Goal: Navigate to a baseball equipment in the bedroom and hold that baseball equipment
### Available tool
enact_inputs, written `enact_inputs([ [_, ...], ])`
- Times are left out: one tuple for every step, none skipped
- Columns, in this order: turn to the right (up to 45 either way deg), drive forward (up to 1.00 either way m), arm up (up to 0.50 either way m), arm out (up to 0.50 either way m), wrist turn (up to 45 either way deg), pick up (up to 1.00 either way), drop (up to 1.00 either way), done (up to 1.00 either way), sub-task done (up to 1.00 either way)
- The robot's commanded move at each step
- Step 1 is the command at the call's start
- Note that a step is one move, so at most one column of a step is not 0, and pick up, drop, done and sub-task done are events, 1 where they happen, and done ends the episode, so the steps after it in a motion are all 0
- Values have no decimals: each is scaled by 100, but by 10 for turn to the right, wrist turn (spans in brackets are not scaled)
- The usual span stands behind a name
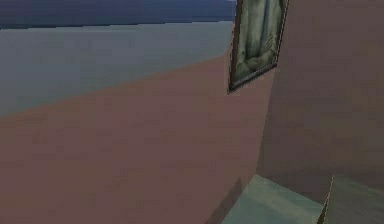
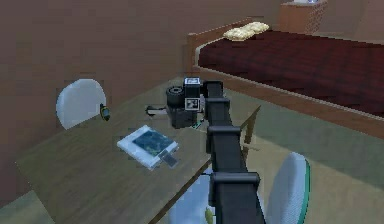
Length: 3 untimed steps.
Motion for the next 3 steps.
enact_inputs([
  [0, 0, -30, 0, 0, 0, 0, 0, 0],
  [0, 0, 0, 0, 0, 100, 0, 0, 0],
  [0, 0, 10, 0, 0, 0, 0, 0, 0],
])
